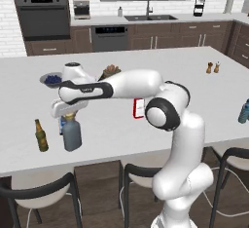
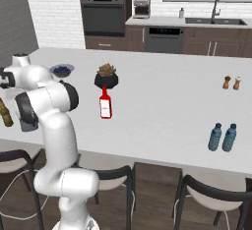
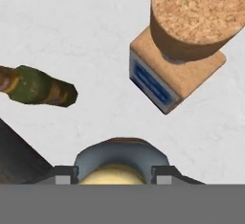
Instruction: Move the plastic bottles in the middle to the plastics group, and the glass bottles in the middle to the glass group.
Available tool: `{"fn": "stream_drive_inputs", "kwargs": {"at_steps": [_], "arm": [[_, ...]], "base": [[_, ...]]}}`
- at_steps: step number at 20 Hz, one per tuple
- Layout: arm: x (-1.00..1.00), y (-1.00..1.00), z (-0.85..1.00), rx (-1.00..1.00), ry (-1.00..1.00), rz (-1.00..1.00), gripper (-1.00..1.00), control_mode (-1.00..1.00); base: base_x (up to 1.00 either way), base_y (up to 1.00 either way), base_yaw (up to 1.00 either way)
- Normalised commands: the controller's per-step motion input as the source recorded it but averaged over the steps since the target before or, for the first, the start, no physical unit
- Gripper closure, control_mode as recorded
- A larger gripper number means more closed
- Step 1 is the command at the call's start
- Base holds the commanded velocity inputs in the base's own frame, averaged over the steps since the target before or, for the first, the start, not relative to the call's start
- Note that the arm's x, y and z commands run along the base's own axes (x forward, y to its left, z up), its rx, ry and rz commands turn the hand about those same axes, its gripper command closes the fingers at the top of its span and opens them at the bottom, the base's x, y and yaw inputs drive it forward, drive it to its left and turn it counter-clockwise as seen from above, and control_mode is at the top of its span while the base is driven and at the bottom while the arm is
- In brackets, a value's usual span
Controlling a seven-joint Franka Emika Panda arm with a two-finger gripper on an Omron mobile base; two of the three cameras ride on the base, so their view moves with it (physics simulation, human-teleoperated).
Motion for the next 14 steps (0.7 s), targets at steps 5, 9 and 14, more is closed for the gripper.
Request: {"fn": "stream_drive_inputs", "kwargs": {"at_steps": [5, 9, 14], "arm": [[-0.02, 0.03, -0.36, -0.11, 0.0, 0.0, 1.0, -1.0], [-0.32, -0.09, -0.33, -0.18, 0.0, 0.0, 1.0, -1.0], [-0.18, -0.27, -0.23, -0.12, 0.0, 0.0, -1.0, -1.0]], "base": [[0.0, 0.0, 0.0], [0.0, 0.0, 0.0], [0.0, 0.0, 0.0]]}}
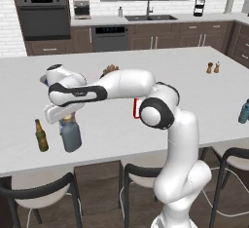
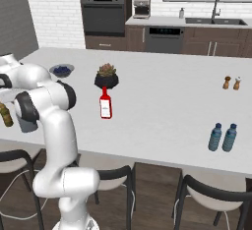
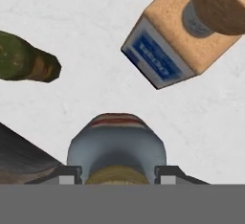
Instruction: Move the plastic bottles in the middle to the plastics group, and the glass bottles in the middle to the glass group.
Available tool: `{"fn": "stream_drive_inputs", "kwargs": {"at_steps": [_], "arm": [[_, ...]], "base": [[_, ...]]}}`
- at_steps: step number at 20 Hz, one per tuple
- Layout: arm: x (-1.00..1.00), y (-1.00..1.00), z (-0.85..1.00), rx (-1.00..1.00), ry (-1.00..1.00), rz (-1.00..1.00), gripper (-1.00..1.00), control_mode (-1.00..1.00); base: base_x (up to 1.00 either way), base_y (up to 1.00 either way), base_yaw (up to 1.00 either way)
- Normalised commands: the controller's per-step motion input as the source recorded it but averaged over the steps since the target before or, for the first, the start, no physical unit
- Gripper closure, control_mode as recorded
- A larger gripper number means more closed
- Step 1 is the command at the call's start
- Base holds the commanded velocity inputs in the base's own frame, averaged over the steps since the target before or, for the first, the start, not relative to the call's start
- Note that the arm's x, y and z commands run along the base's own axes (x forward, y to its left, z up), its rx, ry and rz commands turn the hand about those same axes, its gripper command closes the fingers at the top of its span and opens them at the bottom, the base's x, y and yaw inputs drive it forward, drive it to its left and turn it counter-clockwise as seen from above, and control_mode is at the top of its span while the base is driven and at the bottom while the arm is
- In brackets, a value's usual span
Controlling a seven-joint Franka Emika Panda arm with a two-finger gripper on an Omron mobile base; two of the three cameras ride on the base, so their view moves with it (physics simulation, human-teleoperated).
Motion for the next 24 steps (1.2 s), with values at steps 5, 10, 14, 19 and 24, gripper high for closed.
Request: {"fn": "stream_drive_inputs", "kwargs": {"at_steps": [5, 10, 14, 19, 24], "arm": [[0.01, -0.29, -0.03, -0.04, -0.07, -0.01, -1.0, -1.0], [0.01, -0.11, 0.28, 0.02, -0.18, 0.0, -1.0, -1.0], [0.0, -0.07, 0.48, 0.06, -0.16, 0.0, -1.0, -1.0], [0.11, -0.25, 0.35, 0.04, -0.1, 0.0, -1.0, -1.0], [0.22, -0.4, 0.2, 0.06, -0.04, 0.0, -1.0, -1.0]], "base": [[0.0, 0.0, 0.0], [0.0, 0.0, 0.0], [0.0, 0.0, 0.0], [0.0, 0.0, 0.0], [0.0, 0.0, 0.0]]}}
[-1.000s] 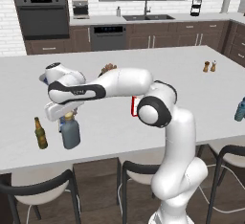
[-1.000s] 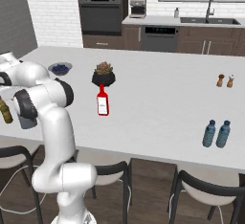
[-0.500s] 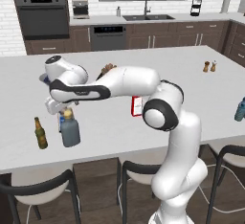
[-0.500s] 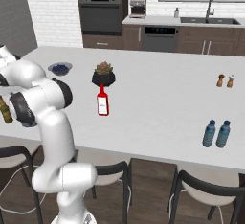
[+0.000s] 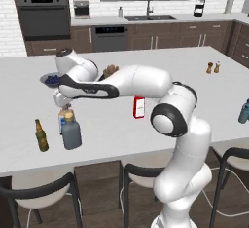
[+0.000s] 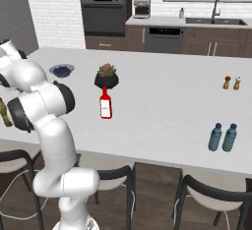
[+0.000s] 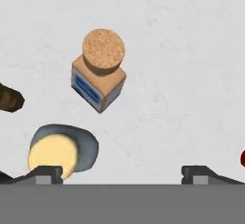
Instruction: Move the plastic bottles in the middle to the plastics group, and the glass bottles in the middle to the glass group.
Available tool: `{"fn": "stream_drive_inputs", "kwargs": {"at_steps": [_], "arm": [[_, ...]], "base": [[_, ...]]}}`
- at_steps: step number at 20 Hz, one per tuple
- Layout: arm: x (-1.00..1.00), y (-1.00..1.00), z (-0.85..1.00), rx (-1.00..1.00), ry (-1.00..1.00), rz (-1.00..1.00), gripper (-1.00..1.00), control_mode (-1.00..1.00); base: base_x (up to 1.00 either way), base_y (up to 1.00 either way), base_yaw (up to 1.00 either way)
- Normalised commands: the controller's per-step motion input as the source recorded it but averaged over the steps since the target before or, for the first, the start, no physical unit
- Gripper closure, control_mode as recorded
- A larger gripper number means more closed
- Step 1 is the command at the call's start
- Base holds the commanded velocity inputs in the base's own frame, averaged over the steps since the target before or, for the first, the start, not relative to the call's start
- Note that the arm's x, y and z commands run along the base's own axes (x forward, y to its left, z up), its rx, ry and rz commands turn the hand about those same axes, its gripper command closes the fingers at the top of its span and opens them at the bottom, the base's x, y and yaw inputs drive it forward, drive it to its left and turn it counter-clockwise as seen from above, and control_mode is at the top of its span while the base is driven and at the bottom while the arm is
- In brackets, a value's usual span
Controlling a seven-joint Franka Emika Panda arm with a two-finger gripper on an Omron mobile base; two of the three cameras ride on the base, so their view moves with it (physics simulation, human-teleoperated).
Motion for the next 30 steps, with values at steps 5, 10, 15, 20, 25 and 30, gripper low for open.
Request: {"fn": "stream_drive_inputs", "kwargs": {"at_steps": [5, 10, 15, 20, 25, 30], "arm": [[0.12, -0.61, 0.21, 0.1, -0.11, 0.0, -1.0, -1.0], [-0.07, -0.91, 0.09, 0.09, -0.09, 0.0, -1.0, -1.0], [-0.04, -0.95, 0.07, 0.09, -0.03, 0.0, -1.0, -1.0], [0.12, -0.88, 0.09, 0.02, 0.0, 0.0, -1.0, -1.0], [0.39, -0.81, 0.05, 0.0, 0.0, 0.0, -1.0, -1.0], [0.42, -0.64, 0.01, 0.02, -0.01, 0.0, -1.0, -1.0]], "base": [[0.0, 0.0, 0.0], [0.0, 0.0, 0.0], [0.0, 0.0, 0.0], [0.0, 0.0, 0.0], [0.0, 0.0, 0.0], [0.0, 0.0, 0.0]]}}
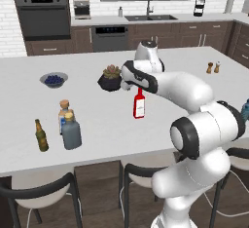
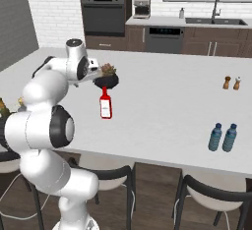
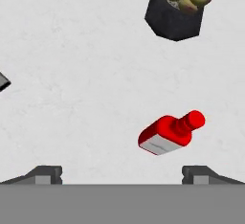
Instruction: Move the plastic bottles in the middle to the plastics group, and the glass bottles in the middle to the glass group.
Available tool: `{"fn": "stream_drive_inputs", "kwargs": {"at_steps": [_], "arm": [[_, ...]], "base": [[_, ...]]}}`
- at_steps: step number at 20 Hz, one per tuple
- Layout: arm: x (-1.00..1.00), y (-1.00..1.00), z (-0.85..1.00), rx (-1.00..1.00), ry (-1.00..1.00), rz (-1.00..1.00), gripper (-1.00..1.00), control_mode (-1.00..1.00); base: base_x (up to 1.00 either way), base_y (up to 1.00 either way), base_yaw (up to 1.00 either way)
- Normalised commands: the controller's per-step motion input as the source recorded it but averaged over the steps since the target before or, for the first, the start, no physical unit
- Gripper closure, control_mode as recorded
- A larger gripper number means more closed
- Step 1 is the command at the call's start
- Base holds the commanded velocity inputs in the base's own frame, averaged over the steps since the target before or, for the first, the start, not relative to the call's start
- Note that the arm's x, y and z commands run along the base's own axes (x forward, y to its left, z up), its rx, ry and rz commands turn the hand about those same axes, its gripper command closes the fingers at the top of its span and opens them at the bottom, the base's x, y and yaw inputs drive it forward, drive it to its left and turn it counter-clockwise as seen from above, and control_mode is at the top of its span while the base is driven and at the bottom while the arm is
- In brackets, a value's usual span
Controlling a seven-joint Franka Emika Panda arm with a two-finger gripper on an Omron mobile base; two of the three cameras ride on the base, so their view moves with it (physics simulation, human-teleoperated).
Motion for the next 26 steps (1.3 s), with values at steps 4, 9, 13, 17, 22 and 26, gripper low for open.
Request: {"fn": "stream_drive_inputs", "kwargs": {"at_steps": [4, 9, 13, 17, 22, 26], "arm": [[0.45, -0.45, 0.0, 0.0, -0.11, 0.0, -1.0, -1.0], [0.27, -0.4, -0.05, 0.0, -0.01, -0.06, -1.0, -1.0], [0.29, -0.33, -0.23, 0.0, 0.05, -0.1, -1.0, -1.0], [0.21, -0.02, -0.32, 0.0, 0.04, -0.12, -1.0, -1.0], [0.1, 0.0, -0.07, 0.05, 0.0, -0.12, -1.0, -1.0], [0.0, 0.01, -0.13, 0.12, 0.05, -0.13, -1.0, -1.0]], "base": [[0.0, 0.0, 0.0], [0.0, 0.0, 0.0], [0.0, 0.0, 0.0], [0.0, 0.0, 0.0], [0.0, 0.0, 0.0], [0.0, 0.0, 0.0]]}}
